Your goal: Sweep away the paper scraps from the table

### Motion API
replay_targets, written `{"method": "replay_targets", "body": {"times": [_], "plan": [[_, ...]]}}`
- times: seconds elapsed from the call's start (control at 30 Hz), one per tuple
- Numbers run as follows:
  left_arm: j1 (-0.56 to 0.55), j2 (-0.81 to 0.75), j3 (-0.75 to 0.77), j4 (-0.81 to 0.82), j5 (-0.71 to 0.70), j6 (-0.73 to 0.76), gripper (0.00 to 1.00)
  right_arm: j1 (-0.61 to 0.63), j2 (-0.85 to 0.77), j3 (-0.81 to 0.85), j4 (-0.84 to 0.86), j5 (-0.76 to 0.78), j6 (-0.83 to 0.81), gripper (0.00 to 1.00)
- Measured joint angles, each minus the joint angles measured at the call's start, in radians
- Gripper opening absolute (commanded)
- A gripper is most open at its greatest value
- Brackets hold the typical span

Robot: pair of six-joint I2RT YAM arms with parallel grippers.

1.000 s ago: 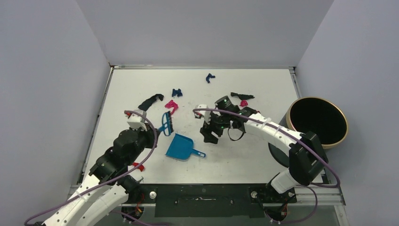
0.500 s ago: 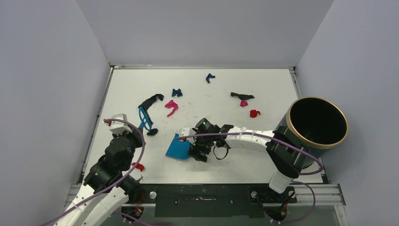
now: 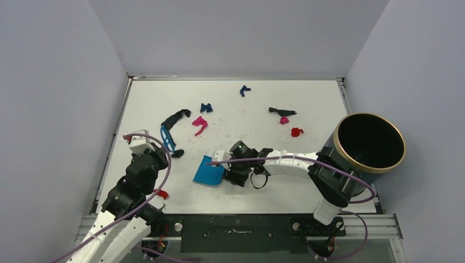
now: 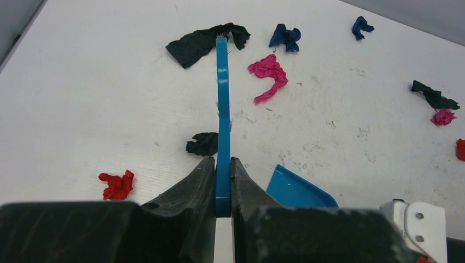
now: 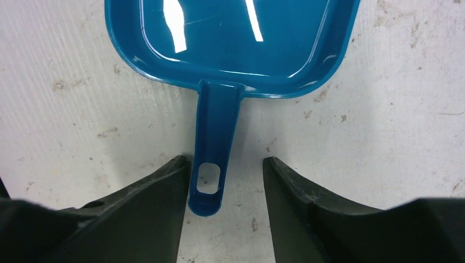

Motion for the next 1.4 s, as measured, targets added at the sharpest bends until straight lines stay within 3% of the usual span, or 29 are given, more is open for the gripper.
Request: {"method": "replay_targets", "body": {"times": [0.1, 0.17, 0.43, 0.6, 0.73, 1.03, 1.4], "plan": [[0.007, 0.021, 0.0, 0.0, 0.006, 0.001, 0.0, 0.0, 0.008, 0.005, -0.009, -0.017, -0.002, 0.28], [0.01, 0.058, 0.017, -0.016, 0.021, 0.005, 0.0, 0.002, 0.016, 0.027, -0.04, -0.029, -0.007, 0.23], [0.011, 0.331, 0.317, -0.152, 0.049, 0.062, 0.0, -0.008, -0.021, 0.092, -0.22, -0.028, -0.085, 0.15], [0.011, 0.539, 0.555, -0.329, 0.033, 0.108, 0.0, -0.008, -0.106, 0.1, -0.347, -0.027, -0.14, 0.13], [0.011, 0.668, 0.648, -0.453, -0.029, 0.141, 0.0, -0.008, -0.174, 0.093, -0.415, -0.016, -0.166, 0.13], [0.049, 0.867, 0.642, -0.635, -0.174, 0.173, 0.0, -0.008, -0.275, 0.069, -0.484, 0.004, -0.198, 0.13], [0.103, 0.98, 0.508, -0.581, -0.199, 0.156, 0.0, -0.007, -0.274, 0.068, -0.509, 0.004, -0.202, 0.14]]}}
